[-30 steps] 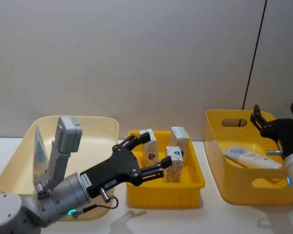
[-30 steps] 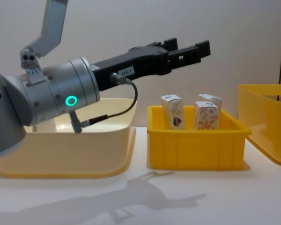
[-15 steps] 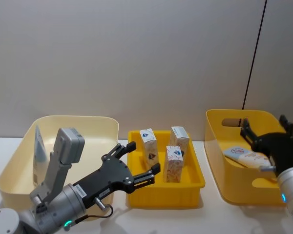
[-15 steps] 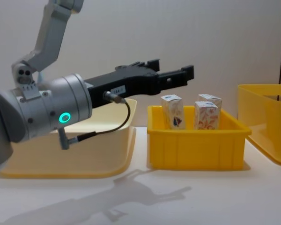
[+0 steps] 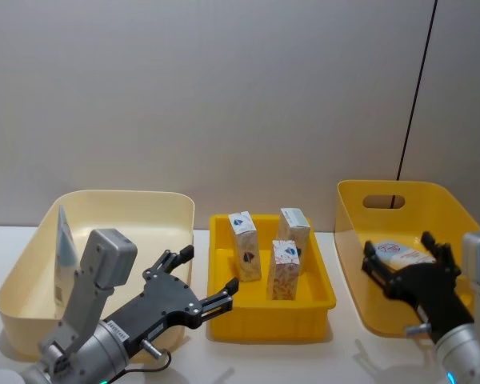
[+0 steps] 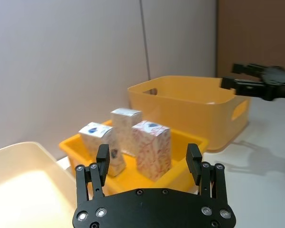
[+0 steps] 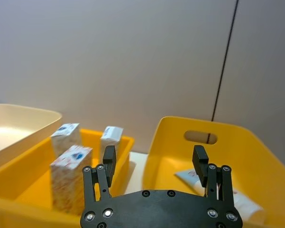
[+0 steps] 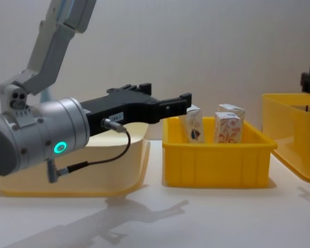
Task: Bimanual collaborative sorting of washing and personal care products
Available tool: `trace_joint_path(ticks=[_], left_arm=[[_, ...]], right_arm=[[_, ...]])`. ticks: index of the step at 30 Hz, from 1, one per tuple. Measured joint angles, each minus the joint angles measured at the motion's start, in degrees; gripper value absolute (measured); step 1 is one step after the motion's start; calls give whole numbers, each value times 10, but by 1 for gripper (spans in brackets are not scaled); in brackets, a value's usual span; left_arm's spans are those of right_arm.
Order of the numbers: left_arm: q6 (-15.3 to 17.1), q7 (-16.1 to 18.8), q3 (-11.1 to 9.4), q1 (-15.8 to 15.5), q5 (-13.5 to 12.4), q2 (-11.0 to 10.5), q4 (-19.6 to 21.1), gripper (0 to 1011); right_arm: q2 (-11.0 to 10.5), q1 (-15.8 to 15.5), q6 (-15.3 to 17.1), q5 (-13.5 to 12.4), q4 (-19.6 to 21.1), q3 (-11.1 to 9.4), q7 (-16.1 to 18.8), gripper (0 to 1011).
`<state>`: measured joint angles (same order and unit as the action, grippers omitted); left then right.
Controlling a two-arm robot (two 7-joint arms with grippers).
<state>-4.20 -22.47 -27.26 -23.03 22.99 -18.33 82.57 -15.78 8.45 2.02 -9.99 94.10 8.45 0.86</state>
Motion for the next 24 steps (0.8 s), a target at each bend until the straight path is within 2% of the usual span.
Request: trace_joint_path(ticks=[15, 24], left_arm=[[27, 114, 7, 50, -60, -19, 56, 1003], [41, 177, 10, 77, -93, -29, 86, 1003]], right_arm=[[-31, -81, 0, -57, 63, 39, 26, 1001], [-36, -93, -1, -65, 71, 45, 30, 1001]])
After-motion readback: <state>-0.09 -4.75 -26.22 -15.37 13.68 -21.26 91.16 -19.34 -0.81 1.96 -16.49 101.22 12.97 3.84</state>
